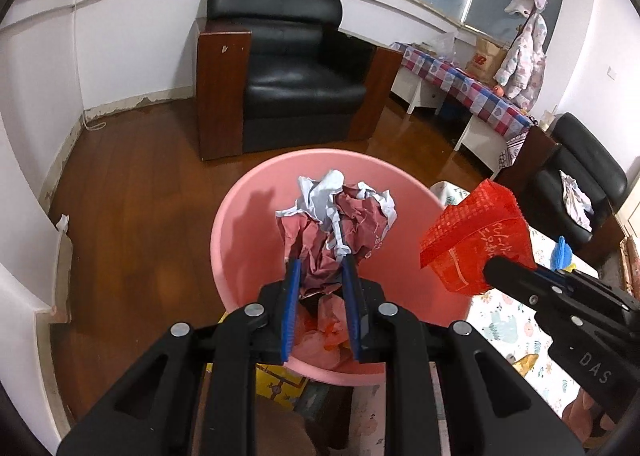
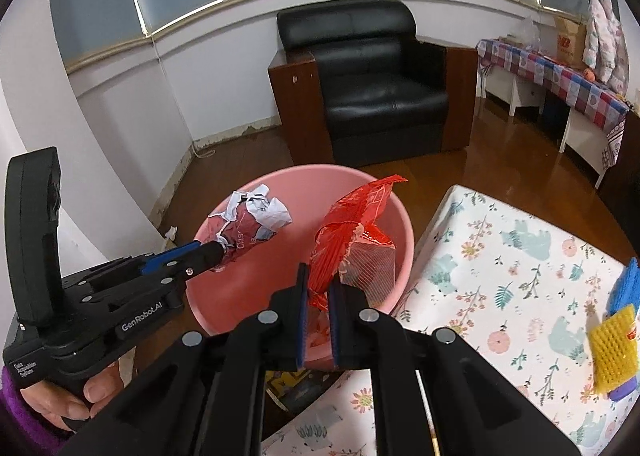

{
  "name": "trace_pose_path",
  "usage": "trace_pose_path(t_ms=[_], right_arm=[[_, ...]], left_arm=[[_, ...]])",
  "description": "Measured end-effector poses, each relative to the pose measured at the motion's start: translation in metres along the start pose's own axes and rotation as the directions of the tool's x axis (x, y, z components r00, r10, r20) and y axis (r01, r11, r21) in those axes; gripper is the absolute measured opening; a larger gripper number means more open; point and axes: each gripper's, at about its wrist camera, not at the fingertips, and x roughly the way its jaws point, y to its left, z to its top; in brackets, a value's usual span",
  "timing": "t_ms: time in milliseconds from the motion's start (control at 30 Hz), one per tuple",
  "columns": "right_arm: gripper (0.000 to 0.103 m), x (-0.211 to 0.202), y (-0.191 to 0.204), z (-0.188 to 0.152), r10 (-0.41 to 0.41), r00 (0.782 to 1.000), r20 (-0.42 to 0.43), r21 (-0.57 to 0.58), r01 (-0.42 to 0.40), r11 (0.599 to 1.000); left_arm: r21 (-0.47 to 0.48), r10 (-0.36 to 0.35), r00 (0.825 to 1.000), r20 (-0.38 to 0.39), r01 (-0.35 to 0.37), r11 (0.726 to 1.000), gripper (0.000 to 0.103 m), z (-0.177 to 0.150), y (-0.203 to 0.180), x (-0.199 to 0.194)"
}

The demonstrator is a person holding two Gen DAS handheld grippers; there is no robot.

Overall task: Collect trash
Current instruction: 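Carry the cloth bundle in the left gripper while the right carries the red mesh to the bucket, then open both grippers over the pink bucket to drop the items, then move both open grippers back to the yellow bread piece and yellow mesh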

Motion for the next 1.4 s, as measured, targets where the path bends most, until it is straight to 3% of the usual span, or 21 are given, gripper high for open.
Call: trace_pose_path(t_ms=[467,567,633,733,1133,1400], right_arm=[[0.009,0.029,-0.002,-0.001,0.000,0.999,-0.033,-0.001,0.000,1.000],[0.016,0.029,0.000,-0.004,0.001,1.000,-0.031,-0.004,-0.001,1.000],[0.028,0.028,0.000,-0.004,0.001,1.000,-0.022,-0.005,-0.001,1.000],[0.030,0.025,-0.001,-0.004,0.000,1.000,-0.007,-0.008,0.000,1.000],[0.030,-0.015,-0.013,-0.015,-0.002,0.998,0.055,0.020,0.001,1.000],[0.030,-0.054,-0.036,-0.031,-0.033,0.995,0.096,0.081,0.025,0.996]], left_arm=[[-0.025,0.011,0.999,-0.034,-0.012,1.000,0.021,0.001,0.007,0.014],[-0.036,0.014,0.999,-0.030,-0.015,0.999,0.023,0.001,0.007,0.013],[-0.042,0.017,0.999,-0.034,-0.018,0.999,0.024,0.001,0.006,0.012],[-0.037,0.021,0.999,-0.033,-0.022,0.999,0.025,0.001,0.005,0.011],[0.002,0.025,1.000,0.011,-0.025,1.000,0.026,0.001,-0.009,-0.006],[0.072,0.020,0.999,0.033,-0.023,0.997,0.026,-0.002,-0.038,-0.019]])
